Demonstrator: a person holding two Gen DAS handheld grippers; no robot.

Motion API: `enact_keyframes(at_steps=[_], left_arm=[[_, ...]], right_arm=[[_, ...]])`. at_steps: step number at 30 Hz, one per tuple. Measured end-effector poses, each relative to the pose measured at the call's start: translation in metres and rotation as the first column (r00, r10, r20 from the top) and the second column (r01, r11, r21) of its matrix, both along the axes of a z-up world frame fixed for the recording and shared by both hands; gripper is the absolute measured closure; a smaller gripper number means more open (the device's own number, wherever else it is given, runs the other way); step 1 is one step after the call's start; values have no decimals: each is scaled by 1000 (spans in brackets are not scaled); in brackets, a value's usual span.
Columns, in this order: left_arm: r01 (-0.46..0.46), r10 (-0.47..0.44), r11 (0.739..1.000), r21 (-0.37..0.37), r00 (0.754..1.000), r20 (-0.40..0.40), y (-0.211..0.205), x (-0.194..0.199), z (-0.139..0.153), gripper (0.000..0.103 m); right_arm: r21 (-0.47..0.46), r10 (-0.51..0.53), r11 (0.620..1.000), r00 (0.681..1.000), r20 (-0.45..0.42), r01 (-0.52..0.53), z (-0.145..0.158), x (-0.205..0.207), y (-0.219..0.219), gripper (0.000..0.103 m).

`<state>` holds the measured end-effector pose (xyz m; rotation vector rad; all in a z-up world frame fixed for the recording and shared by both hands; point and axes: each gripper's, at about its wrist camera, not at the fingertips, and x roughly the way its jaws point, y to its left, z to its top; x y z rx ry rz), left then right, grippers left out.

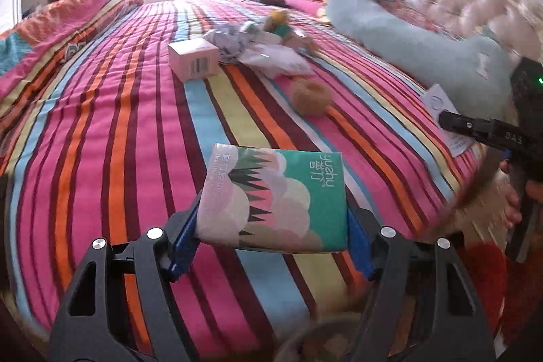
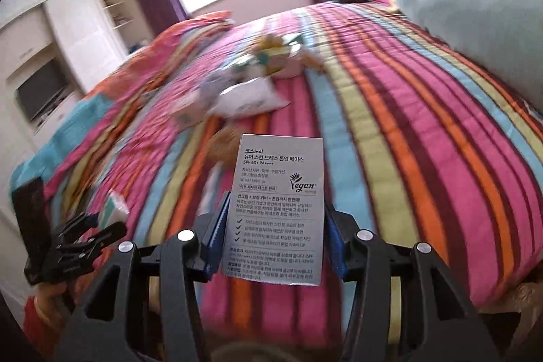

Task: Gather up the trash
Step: 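Carry tissue pack and leaflet to the wastebasket and release both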

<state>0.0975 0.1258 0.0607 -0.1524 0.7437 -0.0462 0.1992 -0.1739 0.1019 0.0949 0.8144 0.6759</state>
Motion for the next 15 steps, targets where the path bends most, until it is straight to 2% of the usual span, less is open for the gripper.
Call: enact_keyframes(at_steps=[3, 7, 11, 13, 15], left_arm=[[29, -29, 1000, -9, 1000, -2, -21, -49, -3, 32], [54, -59, 995, -85, 997, -52, -46, -107, -20, 32], [42, -65, 991, -126, 979, -191, -69, -144, -64, 32], [30, -74, 986, -165, 959, -272, -75, -151, -93, 32], [29, -88, 986, -162, 925, -371, -86, -150, -130, 32]], right_arm=[[12, 47, 999, 999, -25, -47, -5, -43, -9, 56], [-18, 135, 990, 984, -114, -138, -27, -104, -13, 55], [-92, 135, 982, 957, -255, -163, -78, -139, -14, 55], [-116, 122, 977, 920, -372, -176, -115, -146, -15, 55], [-156, 105, 968, 884, -455, -195, -150, -153, -11, 55]])
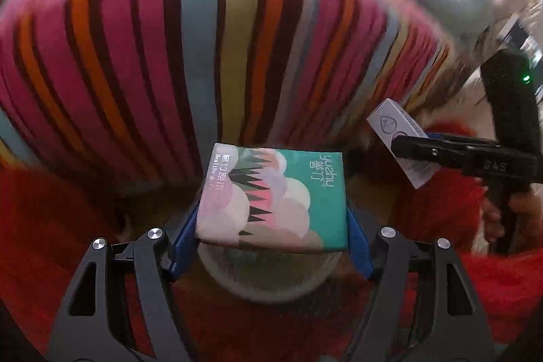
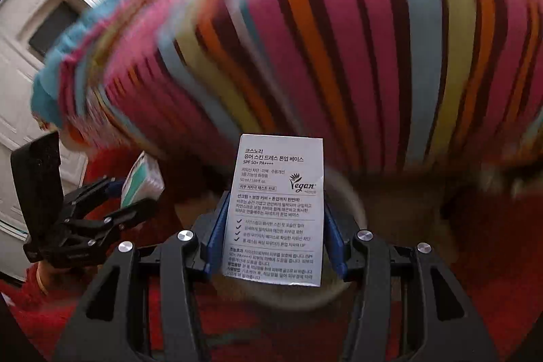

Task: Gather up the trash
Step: 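Carry tissue pack and leaflet to the wastebasket and release both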

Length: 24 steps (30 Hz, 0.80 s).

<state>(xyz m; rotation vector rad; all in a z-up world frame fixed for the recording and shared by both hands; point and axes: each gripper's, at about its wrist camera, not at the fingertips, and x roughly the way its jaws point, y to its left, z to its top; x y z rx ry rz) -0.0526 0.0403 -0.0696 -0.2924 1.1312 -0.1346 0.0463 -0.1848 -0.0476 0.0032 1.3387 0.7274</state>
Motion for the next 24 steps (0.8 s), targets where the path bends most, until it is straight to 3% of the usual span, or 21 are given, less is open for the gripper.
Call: enact_keyframes(at_steps=[3, 5, 10, 16, 17, 20, 24], left_arm=[[35, -33, 999, 13, 990, -138, -11, 13, -40, 32], [66, -61, 998, 22, 984, -166, -16, 20, -50, 32], [128, -113, 989, 80, 979, -170, -28, 35, -56, 32], [140, -120, 986, 93, 974, -190, -33, 35, -61, 31], [137, -114, 985, 105, 974, -198, -33, 35, -62, 31], [138, -110, 983, 122, 971, -212, -35, 34, -64, 23], [133, -101, 977, 169, 978, -182, -36, 34, -64, 13]], right_arm=[[-34, 17, 999, 997, -81, -20, -30, -3, 10, 55], [-44, 39, 998, 993, -108, -44, -40, -3, 19, 55], [-68, 85, 993, 992, -89, -91, -45, -7, 35, 55], [-71, 105, 991, 991, -77, -111, -49, -15, 32, 54], [-72, 100, 992, 991, -89, -107, -51, -14, 31, 52], [-87, 65, 993, 993, -101, -74, -53, -10, 23, 31], [-95, 28, 995, 995, -97, -38, -53, -6, 17, 30]])
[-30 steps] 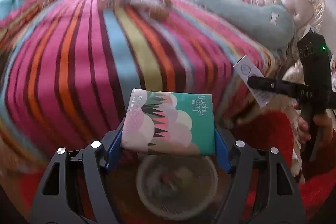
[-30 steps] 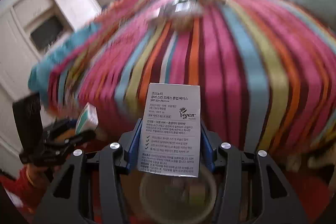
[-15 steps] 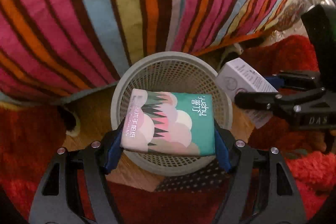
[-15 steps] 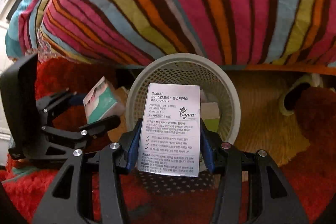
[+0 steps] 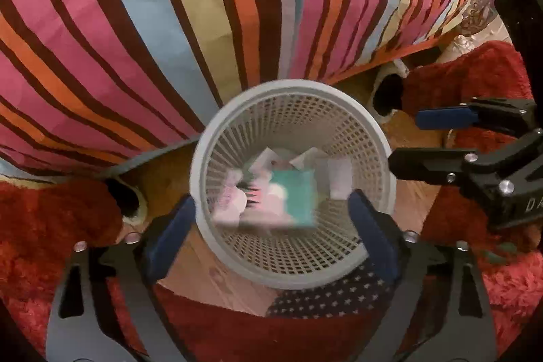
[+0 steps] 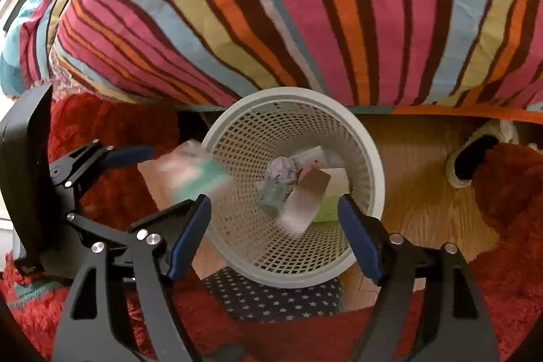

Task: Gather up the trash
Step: 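Carry tissue pack and leaflet to the wastebasket and release both, then grasp the pink SiXiN box with the left tool while the right tool grasps the beige hair bun ring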

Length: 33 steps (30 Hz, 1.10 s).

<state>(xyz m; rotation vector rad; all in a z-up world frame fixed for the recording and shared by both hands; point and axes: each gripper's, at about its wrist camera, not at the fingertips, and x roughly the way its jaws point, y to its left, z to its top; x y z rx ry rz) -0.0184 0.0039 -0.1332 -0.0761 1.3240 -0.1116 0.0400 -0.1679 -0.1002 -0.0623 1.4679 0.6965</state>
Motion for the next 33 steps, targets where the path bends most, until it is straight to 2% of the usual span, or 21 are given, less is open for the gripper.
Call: enact_keyframes(at_steps=[4, 13, 20, 21, 24, 25, 26, 29, 31, 32, 33], left_arm=[[6, -7, 1000, 8, 1000, 15, 0, 1, 1, 13], [-4, 4, 1000, 7, 1000, -16, 3, 3, -5, 13], [-31, 31, 999, 22, 1000, -2, 9, 2, 3, 13], [-37, 37, 999, 1, 999, 5, 13, 1, 12, 13], [-84, 91, 987, -134, 995, 47, 38, 3, 50, 13], [-98, 111, 982, -159, 991, 76, 48, 6, 66, 13], [-119, 142, 980, -162, 980, 139, 64, 14, 93, 13], [-189, 212, 976, -109, 936, 281, 96, 46, 149, 13], [-269, 283, 959, -93, 875, 392, 125, 84, 186, 13], [-296, 307, 951, -93, 851, 427, 133, 99, 195, 13], [-334, 340, 937, -98, 817, 467, 146, 122, 205, 13]], right_arm=[[-6, -13, 1000, 1000, -5, 13, -1, 1, -3, 30], [-26, -14, 1000, 1000, -17, 14, -5, 0, -2, 30], [-104, 40, 994, 999, 7, -39, -5, -5, 6, 30], [-95, 50, 994, 998, 34, -47, 4, -5, 5, 30], [-12, 41, 999, 991, 125, -40, 40, 2, -1, 29], [29, 31, 999, 982, 184, -37, 60, 10, -2, 30], [65, 21, 997, 966, 259, -39, 82, 19, -1, 30], [141, 7, 987, 885, 466, -82, 138, 52, 9, 29], [143, -3, 985, 820, 573, -96, 163, 77, 21, 20], [140, -9, 985, 779, 627, -101, 174, 92, 31, 19], [137, -9, 985, 752, 659, -108, 182, 108, 42, 19]])
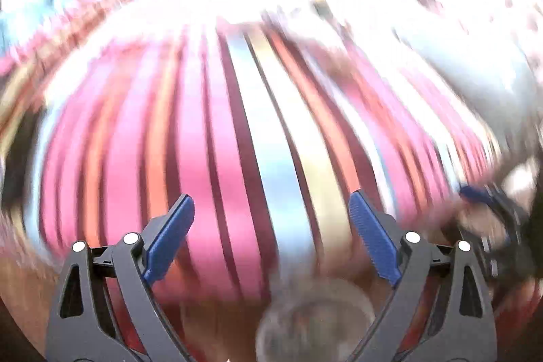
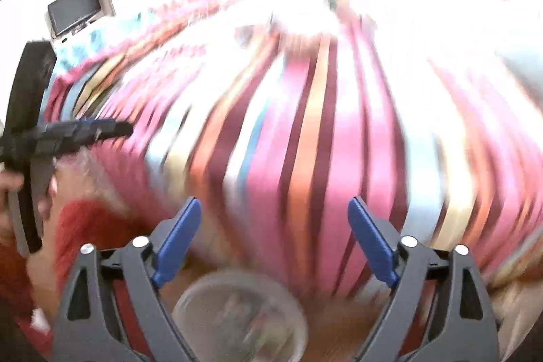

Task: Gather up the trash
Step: 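Grasp the pink SiXiN box with the left tool while the right tool grasps the beige hair bun ring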

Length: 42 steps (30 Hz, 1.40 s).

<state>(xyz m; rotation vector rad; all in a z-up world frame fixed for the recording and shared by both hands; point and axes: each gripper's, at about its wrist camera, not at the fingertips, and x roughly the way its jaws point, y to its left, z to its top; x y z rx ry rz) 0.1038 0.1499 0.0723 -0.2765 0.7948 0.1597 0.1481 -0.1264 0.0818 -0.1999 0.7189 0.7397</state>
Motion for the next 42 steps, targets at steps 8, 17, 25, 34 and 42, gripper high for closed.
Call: enact_keyframes(at_steps=[8, 17, 25, 34, 42], left_arm=[[-167, 166, 985, 36, 986, 30, 54, 184, 3, 13], [-205, 205, 979, -16, 979, 17, 78, 254, -16, 13], [-270, 267, 961, -59, 962, -57, 104, 277, -37, 13], [-221, 219, 969, -110, 975, -27, 113, 261, -35, 31], [-169, 176, 983, -76, 981, 88, 103, 175, -8, 32]], right_arm=[[-78, 5, 997, 1000, 25, -3, -7, 101, 73, 19], [-110, 40, 993, 999, 33, -36, -15, 124, 100, 19], [-129, 5, 992, 1000, -8, -6, -26, 149, 118, 19], [-33, -16, 999, 991, -132, 12, -31, 151, 97, 52], [20, -46, 999, 989, -141, 50, -16, 126, 64, 52]])
